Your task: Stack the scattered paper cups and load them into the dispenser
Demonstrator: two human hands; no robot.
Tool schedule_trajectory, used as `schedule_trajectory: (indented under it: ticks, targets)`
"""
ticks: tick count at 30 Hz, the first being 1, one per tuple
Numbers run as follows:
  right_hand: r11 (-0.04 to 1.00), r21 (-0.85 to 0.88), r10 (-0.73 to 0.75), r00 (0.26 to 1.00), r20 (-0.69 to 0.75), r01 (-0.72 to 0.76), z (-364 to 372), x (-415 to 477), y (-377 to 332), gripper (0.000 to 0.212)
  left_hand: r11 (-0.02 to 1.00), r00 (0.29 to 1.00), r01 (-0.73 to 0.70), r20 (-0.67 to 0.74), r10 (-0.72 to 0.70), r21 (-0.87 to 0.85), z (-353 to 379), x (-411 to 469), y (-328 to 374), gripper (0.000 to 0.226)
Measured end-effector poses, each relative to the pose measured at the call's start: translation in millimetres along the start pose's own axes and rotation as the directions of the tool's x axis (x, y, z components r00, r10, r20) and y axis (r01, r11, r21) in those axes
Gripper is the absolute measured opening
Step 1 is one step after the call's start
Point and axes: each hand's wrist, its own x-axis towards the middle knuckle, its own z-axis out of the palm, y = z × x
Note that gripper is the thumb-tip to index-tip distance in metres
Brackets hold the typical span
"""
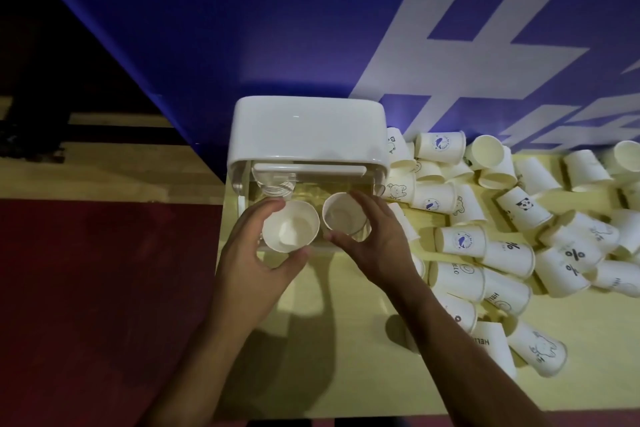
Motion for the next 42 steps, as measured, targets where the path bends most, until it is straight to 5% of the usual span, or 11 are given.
schedule_trajectory:
  ticks: [5, 10, 16, 25, 34, 42]
  targets:
    - [0.999, 0.015, 0.032, 0.999, -0.001, -0.032, 4.0, 1.4, 5.0, 0.078, 0.999, 1.0, 0.003, 0.014, -0.002, -0.049, 9.6, 11.1, 12.5, 0.066]
    - [0.995, 0.072, 0.062, 0.993, 0.098, -0.069, -7.6, -3.3, 5.4, 0.095, 1.0, 0.999, 0.005, 0.052, -0.005, -0.014, 23.9, 19.6, 17.9, 0.07]
    - [0.951, 0.267, 0.184, 0.979, -0.089, -0.154, -35.4, -25.7, 3.4, 0.041, 0.998, 0.993, -0.058, 0.106, 0.056, 0.022, 41.2, 25.4, 25.7, 0.069]
    - [0.891, 0.426, 0.194, 0.98, -0.042, -0.159, -51.0, -15.9, -16.1, 0.026, 0.984, 0.977, -0.171, 0.134, 0.164, 0.042, 61.9, 35.1, 30.7, 0.067]
    - [0.919, 0.342, 0.203, 0.979, 0.021, -0.198, -24.2, -4.3, 12.4, 0.038, 0.987, 0.962, 0.037, 0.26, -0.077, 0.155, 80.2, 31.8, -6.9, 0.074]
    - [0.944, 0.276, 0.171, 0.983, 0.063, -0.181, -5.9, -5.0, 32.5, 0.038, 0.979, 0.942, 0.056, 0.314, -0.117, 0.197, 85.9, 33.1, -19.9, 0.076]
